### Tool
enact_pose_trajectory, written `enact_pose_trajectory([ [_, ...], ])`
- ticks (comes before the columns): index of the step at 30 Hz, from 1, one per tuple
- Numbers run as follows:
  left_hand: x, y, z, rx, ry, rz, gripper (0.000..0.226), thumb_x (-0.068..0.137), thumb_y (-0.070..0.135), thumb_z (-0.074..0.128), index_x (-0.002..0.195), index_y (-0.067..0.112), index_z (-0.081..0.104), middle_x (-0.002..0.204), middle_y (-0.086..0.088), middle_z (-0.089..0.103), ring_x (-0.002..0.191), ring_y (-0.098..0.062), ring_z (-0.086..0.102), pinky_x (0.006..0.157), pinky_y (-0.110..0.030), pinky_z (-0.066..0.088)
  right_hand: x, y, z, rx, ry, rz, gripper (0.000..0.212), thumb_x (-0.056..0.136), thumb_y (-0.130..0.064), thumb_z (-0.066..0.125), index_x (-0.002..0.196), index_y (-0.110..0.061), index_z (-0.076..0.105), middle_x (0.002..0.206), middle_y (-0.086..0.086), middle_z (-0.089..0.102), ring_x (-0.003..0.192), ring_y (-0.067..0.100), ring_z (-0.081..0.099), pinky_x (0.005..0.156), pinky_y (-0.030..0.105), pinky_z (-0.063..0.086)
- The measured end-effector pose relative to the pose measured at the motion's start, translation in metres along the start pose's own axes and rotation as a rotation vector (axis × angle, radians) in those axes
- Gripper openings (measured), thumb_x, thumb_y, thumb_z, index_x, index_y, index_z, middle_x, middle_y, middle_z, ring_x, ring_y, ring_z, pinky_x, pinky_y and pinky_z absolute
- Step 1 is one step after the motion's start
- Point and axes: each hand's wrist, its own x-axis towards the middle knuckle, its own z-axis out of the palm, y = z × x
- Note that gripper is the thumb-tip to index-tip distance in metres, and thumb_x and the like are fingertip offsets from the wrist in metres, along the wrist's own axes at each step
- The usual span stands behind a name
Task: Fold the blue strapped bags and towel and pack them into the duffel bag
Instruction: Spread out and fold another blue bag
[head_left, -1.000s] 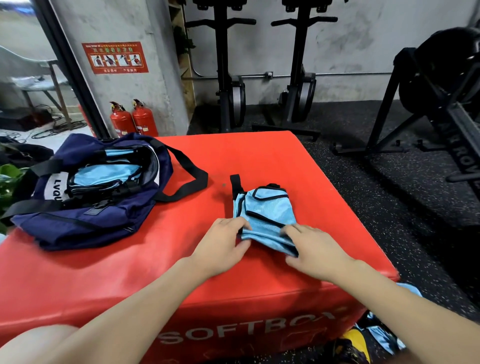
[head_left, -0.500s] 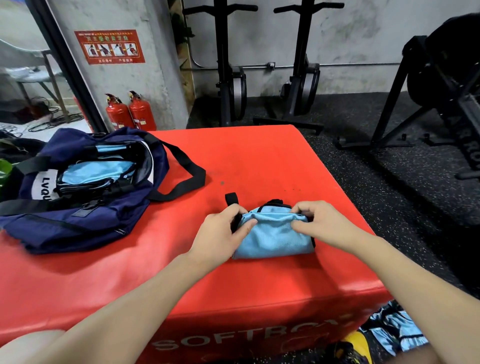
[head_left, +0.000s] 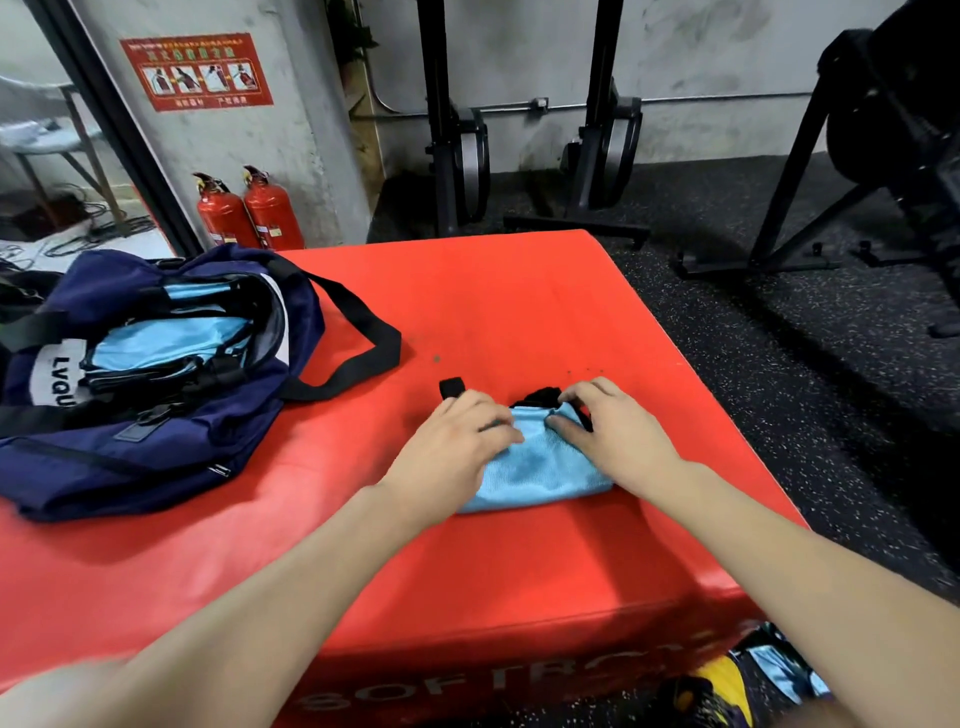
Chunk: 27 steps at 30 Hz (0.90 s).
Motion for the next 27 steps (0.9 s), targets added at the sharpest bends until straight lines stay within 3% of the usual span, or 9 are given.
enact_pose_trajectory([
  [5,-0.004,-0.006,0.014,-0.072,-0.134,-0.051,0.038,0.086,0.008,0.048,0.114,0.019,0.072,0.116,0.004,0.066,0.109,-0.018,0.053,0.091,-0.035,0.048,-0.006,-0.001,-0.009,-0.135,0.199,-0.312,0.029,0.089,-0.034,0.070,0.112,-0.019,0.063,0.109,-0.001,0.058,0.099,0.026,0.058,0.084,0.046,0.052],
  [8,-0.007,-0.007,0.017,-0.290,-0.136,-0.197,0.037,0.094,0.001,0.046,0.118,0.016,0.071,0.124,0.002,0.063,0.116,-0.016,0.051,0.106,-0.027,0.040,-0.019,-0.004,-0.012,-0.124,0.028,-0.546,0.037,0.089,-0.053,0.064,0.110,-0.023,0.063,0.105,-0.006,0.061,0.099,0.020,0.057,0.091,0.041,0.049],
  [11,-0.009,-0.006,0.015,-0.392,-0.116,-0.300,0.033,0.098,-0.001,0.052,0.118,0.016,0.072,0.126,0.005,0.064,0.120,-0.011,0.051,0.107,-0.010,0.030,-0.031,0.001,-0.005,-0.215,-0.044,-0.625,0.048,0.083,-0.066,0.061,0.109,-0.026,0.066,0.111,-0.009,0.061,0.111,0.016,0.054,0.107,0.041,0.037],
  [16,-0.009,-0.008,0.008,-0.438,-0.155,-0.363,0.027,0.098,0.007,0.058,0.119,0.018,0.073,0.128,0.007,0.065,0.126,-0.006,0.051,0.110,-0.019,0.036,-0.032,0.000,0.000,-0.299,0.060,-0.744,0.024,0.085,-0.043,0.064,0.098,-0.023,0.070,0.105,-0.007,0.066,0.105,0.017,0.061,0.113,0.045,0.032],
  [18,-0.009,-0.006,0.001,-0.491,-0.217,-0.407,0.027,0.098,0.026,0.062,0.124,0.020,0.071,0.134,0.008,0.062,0.131,-0.003,0.046,0.114,-0.024,0.033,-0.030,-0.006,0.003,-0.319,0.064,-0.777,0.015,0.086,-0.033,0.060,0.087,-0.021,0.068,0.094,-0.008,0.068,0.094,0.017,0.063,0.111,0.044,0.036],
  [21,-0.010,-0.003,-0.009,-0.531,-0.379,-0.429,0.069,0.083,0.071,0.056,0.137,0.028,0.059,0.146,0.014,0.048,0.139,0.001,0.033,0.118,-0.019,0.022,-0.022,-0.018,-0.001,-0.192,0.015,-0.589,0.016,0.082,-0.034,0.055,0.079,-0.020,0.064,0.078,-0.007,0.066,0.079,0.017,0.063,0.095,0.041,0.048],
  [23,-0.012,-0.001,-0.014,-0.492,-0.446,-0.410,0.091,0.072,0.080,0.061,0.145,0.028,0.050,0.148,0.016,0.043,0.140,0.002,0.031,0.117,-0.019,0.022,-0.017,-0.027,-0.016,0.095,-0.018,-0.343,0.010,0.080,-0.032,0.060,0.082,-0.024,0.066,0.074,-0.008,0.066,0.071,0.013,0.062,0.077,0.035,0.052],
  [24,-0.012,0.001,-0.016,-0.477,-0.429,-0.424,0.087,0.071,0.076,0.067,0.142,0.029,0.051,0.143,0.018,0.050,0.133,0.002,0.040,0.113,-0.019,0.030,-0.014,-0.029,-0.022,0.242,-0.040,-0.237,0.002,0.080,-0.026,0.066,0.082,-0.026,0.066,0.072,-0.009,0.066,0.067,0.007,0.060,0.070,0.029,0.050],
  [27,-0.008,0.009,-0.020,-0.524,-0.105,-0.553,0.025,0.081,0.033,0.079,0.103,0.033,0.067,0.086,0.018,0.066,0.080,0.000,0.059,0.075,-0.025,0.046,-0.002,-0.033,-0.041,0.462,-0.087,-0.126,0.014,0.084,-0.009,0.072,0.080,-0.022,0.069,0.068,-0.012,0.065,0.062,-0.002,0.053,0.062,0.018,0.042],
])
